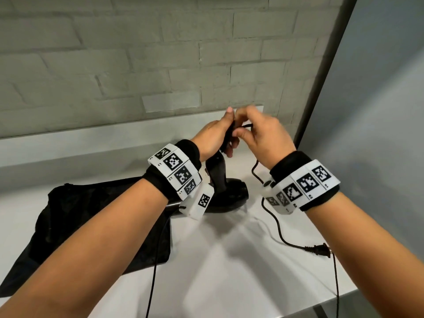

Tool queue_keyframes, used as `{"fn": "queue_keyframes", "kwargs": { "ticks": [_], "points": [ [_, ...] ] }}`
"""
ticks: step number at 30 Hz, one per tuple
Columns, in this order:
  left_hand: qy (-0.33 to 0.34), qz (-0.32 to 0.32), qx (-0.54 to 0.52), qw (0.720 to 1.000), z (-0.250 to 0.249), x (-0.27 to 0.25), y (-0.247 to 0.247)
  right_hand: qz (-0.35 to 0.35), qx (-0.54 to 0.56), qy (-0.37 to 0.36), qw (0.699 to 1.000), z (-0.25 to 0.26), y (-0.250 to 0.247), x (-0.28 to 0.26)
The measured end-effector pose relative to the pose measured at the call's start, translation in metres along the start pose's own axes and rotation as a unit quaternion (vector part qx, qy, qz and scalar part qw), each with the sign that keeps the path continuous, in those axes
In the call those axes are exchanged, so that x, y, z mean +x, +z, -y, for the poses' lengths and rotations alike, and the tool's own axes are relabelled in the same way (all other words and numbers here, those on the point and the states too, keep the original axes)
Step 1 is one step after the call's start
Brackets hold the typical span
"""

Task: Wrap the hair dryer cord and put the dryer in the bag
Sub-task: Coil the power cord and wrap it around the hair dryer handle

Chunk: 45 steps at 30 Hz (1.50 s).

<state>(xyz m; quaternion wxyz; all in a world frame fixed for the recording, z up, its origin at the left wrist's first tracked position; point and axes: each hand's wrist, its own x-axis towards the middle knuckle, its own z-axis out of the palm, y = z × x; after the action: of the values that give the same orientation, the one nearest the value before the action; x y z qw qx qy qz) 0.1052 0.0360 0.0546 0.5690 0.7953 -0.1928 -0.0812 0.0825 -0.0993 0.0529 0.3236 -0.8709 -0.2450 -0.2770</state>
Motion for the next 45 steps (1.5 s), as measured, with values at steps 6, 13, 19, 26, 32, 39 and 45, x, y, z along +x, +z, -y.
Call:
{"fn": "queue_keyframes", "kwargs": {
  "ticks": [6, 13, 19, 26, 32, 39, 45],
  "points": [
    [-0.009, 0.058, -0.015, 0.998, -0.003, 0.0, -0.003, 0.052, 0.079, 0.063, 0.993, -0.013, -0.005, 0.027],
    [-0.027, 0.032, -0.106, 0.993, 0.003, -0.002, -0.013, 0.118, 0.221, 0.09, 0.964, -0.007, 0.013, 0.018],
    [-0.022, -0.001, -0.171, 0.985, 0.006, -0.001, -0.016, 0.154, 0.358, 0.157, 0.907, -0.014, 0.017, 0.0],
    [0.003, -0.047, -0.209, 0.977, 0.006, 0.004, -0.008, 0.05, 0.287, 0.18, 0.94, -0.006, 0.023, 0.005],
    [0.019, -0.058, -0.159, 0.985, 0.012, 0.001, -0.014, 0.009, 0.174, 0.122, 0.977, -0.006, 0.03, 0.013],
    [0.013, -0.072, -0.206, 0.976, 0.013, -0.002, -0.011, 0.011, 0.217, 0.135, 0.967, -0.008, 0.037, 0.009],
    [0.018, -0.142, -0.21, 0.967, 0.013, 0.004, -0.006, 0.003, 0.184, 0.17, 0.968, -0.011, 0.032, 0.002]
  ]
}}
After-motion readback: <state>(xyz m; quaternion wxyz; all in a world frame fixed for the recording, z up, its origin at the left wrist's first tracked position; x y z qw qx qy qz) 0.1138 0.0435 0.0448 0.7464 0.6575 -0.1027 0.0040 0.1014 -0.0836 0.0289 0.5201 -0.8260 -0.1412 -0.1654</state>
